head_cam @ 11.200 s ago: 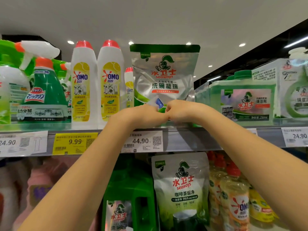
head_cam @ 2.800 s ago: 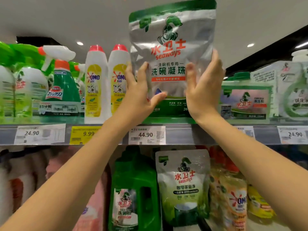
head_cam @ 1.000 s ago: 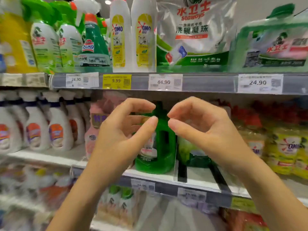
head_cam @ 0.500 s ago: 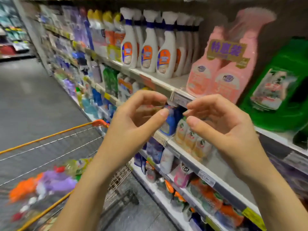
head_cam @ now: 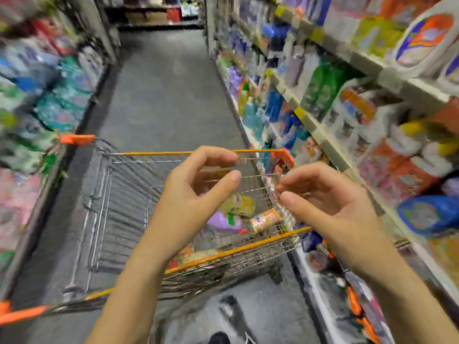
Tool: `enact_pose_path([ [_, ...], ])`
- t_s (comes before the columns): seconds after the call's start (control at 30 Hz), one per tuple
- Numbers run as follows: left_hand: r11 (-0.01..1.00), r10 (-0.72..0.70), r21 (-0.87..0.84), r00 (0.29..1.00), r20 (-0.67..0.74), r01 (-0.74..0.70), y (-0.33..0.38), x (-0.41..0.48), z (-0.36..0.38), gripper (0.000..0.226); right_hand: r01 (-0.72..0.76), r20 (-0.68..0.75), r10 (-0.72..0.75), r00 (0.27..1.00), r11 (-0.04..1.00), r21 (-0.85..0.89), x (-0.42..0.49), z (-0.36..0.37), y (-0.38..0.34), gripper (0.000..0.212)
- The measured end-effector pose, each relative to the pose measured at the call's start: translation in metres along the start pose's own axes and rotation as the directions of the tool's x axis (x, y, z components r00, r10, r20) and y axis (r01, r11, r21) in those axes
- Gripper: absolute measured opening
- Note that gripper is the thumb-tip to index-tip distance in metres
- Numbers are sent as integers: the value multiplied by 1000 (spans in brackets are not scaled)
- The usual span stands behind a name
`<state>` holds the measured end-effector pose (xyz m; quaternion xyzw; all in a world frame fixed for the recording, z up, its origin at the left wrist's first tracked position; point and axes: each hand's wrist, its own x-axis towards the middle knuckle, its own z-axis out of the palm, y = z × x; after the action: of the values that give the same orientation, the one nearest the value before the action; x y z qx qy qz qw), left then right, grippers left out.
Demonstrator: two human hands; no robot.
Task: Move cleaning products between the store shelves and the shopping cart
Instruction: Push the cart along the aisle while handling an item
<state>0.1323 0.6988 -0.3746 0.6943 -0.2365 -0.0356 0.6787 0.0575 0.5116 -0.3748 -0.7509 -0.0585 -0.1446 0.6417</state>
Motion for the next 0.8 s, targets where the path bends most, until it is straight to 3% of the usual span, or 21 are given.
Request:
enact_pose_path([
  [0.17, 997, -80, -9, 990, -118, 80, -33, 9, -39, 17, -89, 176, 84, 981, 996, 21, 42, 36, 36, 11],
  [0.47, 949, -300, 20, 919, -256, 316, -105, 48, -61, 16, -247, 368, 212, 905, 968, 50, 121, 60, 123, 10],
  [0.7, 904, -398, 1, 842, -365, 428, -168, 66, -64, 14, -395, 527, 328, 784, 919, 16, 162, 84, 191, 16],
  [0.8, 864, -481, -29, 805, -347, 503, -199, 65, -66, 15, -472, 564, 395, 725, 882, -11, 165, 99, 224, 12],
])
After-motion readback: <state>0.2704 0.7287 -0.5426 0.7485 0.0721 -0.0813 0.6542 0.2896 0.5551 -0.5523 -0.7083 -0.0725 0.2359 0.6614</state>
